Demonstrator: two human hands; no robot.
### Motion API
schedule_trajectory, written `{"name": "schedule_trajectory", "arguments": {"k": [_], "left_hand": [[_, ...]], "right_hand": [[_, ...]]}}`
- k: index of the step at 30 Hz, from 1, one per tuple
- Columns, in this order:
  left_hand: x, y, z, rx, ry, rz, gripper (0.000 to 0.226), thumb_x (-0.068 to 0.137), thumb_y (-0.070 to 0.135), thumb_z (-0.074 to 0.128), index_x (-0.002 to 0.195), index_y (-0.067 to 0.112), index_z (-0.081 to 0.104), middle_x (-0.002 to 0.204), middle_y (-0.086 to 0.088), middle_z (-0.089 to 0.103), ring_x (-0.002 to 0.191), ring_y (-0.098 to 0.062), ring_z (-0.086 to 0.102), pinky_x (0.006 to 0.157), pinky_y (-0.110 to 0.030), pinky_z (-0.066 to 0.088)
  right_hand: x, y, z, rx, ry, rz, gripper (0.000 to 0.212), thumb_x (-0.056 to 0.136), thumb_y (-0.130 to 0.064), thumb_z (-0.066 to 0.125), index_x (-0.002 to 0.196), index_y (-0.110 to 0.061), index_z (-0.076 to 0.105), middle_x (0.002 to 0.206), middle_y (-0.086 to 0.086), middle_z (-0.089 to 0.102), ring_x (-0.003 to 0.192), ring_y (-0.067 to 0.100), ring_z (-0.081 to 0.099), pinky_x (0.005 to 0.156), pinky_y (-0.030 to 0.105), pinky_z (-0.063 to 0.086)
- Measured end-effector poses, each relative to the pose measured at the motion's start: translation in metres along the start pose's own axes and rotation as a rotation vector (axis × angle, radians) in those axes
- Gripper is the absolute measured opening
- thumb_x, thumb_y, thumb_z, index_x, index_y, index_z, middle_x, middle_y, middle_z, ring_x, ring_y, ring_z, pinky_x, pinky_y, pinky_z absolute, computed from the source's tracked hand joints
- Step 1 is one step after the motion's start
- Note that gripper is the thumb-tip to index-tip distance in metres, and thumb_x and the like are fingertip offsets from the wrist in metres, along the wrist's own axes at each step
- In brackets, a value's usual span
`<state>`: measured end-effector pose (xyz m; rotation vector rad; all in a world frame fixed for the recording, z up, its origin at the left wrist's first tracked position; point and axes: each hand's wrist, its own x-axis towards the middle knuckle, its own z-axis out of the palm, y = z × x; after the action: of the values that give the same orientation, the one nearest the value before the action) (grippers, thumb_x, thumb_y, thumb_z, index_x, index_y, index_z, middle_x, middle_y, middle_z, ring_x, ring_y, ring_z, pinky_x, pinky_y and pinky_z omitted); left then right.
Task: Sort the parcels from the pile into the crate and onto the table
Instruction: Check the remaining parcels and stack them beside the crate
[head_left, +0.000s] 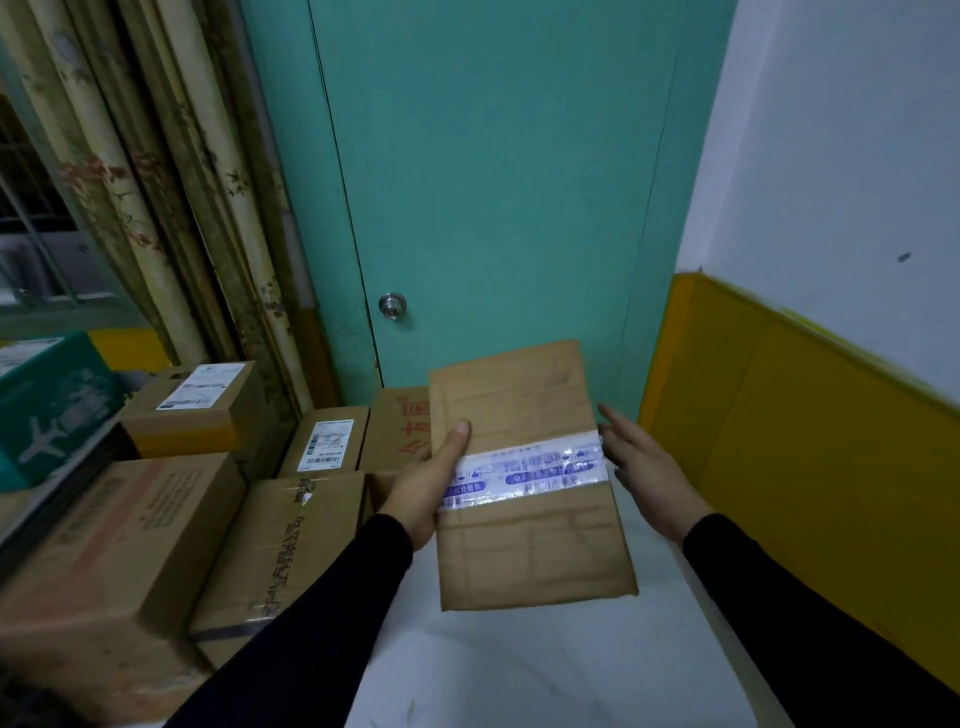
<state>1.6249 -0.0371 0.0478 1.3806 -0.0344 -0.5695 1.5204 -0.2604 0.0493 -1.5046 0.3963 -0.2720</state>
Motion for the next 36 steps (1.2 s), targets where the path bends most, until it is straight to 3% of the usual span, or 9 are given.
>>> {"name": "schedule_trajectory", "arguments": {"k": [5,8,12,17,22,24,28,31,36], "left_hand": [[-0.001,0.008,0.0,-0.047,-0.006,-0.057,0.039,0.097,0.046,0.061,0.118,0.013,0.065,0.092,-0.007,0.079,0.076,-0.018,0.077,0.069,-0.032,0.062],[-0.002,0.012,0.0,0.041,0.08,0.01,0.049,0.098,0.048,0.059,0.128,0.01,0.059,0.109,-0.004,0.074,0.083,-0.017,0.073,0.069,-0.026,0.056],[0.0,0.002,-0.001,0.528,0.314,0.267,0.058,0.099,0.051,0.055,0.142,0.013,0.046,0.14,-0.008,0.056,0.119,-0.027,0.057,0.098,-0.03,0.04],[0.002,-0.004,0.022,0.872,0.104,0.162,0.056,0.107,0.054,0.023,0.154,0.027,0.037,0.158,-0.013,0.038,0.148,-0.029,0.027,0.12,-0.042,0.018],[-0.007,0.0,0.055,0.289,-0.204,-0.005,0.063,0.094,0.078,0.029,0.12,0.038,0.07,0.112,0.006,0.077,0.106,-0.015,0.073,0.1,-0.04,0.054],[-0.007,0.006,0.063,0.196,-0.262,0.022,0.037,0.097,0.057,0.056,0.125,0.033,0.062,0.105,0.005,0.078,0.098,-0.016,0.075,0.089,-0.037,0.06],[-0.001,0.002,0.07,0.2,-0.255,0.144,0.055,0.083,0.006,0.08,0.12,0.036,0.054,0.107,0.001,0.077,0.1,-0.023,0.074,0.091,-0.046,0.059],[0.006,-0.001,0.066,0.186,-0.264,0.186,0.072,0.078,-0.004,0.08,0.123,0.044,0.051,0.113,-0.001,0.076,0.105,-0.026,0.073,0.094,-0.054,0.057],[0.005,-0.003,0.061,0.222,-0.242,0.231,0.075,0.082,-0.005,0.077,0.13,0.044,0.047,0.112,0.003,0.076,0.103,-0.02,0.073,0.092,-0.051,0.058]], "right_hand": [[0.004,0.008,-0.004,-0.041,0.036,0.082,0.086,0.095,-0.058,0.058,0.162,-0.026,0.016,0.159,-0.005,0.035,0.144,0.018,0.038,0.115,0.038,0.028],[0.007,0.009,0.0,-0.003,-0.1,0.235,0.065,0.089,-0.075,0.049,0.14,-0.036,0.057,0.134,-0.011,0.066,0.119,0.011,0.066,0.107,0.04,0.045],[0.009,0.013,-0.005,0.103,-0.113,0.317,0.052,0.089,-0.066,0.055,0.122,-0.029,0.072,0.117,0.004,0.076,0.106,0.023,0.073,0.098,0.041,0.053],[0.014,0.019,-0.017,0.259,-0.088,0.442,0.057,0.082,-0.048,0.069,0.128,-0.014,0.07,0.109,0.019,0.075,0.082,0.032,0.075,0.076,0.044,0.061],[0.02,0.017,-0.027,0.294,-0.004,0.413,0.05,0.089,-0.043,0.068,0.129,-0.013,0.068,0.109,0.02,0.075,0.085,0.034,0.075,0.086,0.051,0.057],[0.019,0.013,-0.028,0.294,-0.013,0.351,0.057,0.083,-0.044,0.071,0.132,-0.016,0.065,0.115,0.018,0.074,0.1,0.036,0.072,0.098,0.055,0.053],[0.01,0.007,-0.021,0.261,-0.102,0.135,0.065,0.077,-0.024,0.077,0.137,-0.022,0.051,0.118,0.01,0.075,0.106,0.03,0.072,0.087,0.045,0.06],[0.008,0.005,-0.02,0.27,-0.107,0.062,0.08,0.073,-0.013,0.083,0.142,-0.023,0.042,0.122,0.012,0.073,0.11,0.033,0.071,0.085,0.047,0.062],[0.004,0.003,-0.012,0.258,-0.095,0.04,0.065,0.087,0.0,0.071,0.141,-0.025,0.043,0.123,0.014,0.072,0.11,0.034,0.071,0.084,0.047,0.062]]}}
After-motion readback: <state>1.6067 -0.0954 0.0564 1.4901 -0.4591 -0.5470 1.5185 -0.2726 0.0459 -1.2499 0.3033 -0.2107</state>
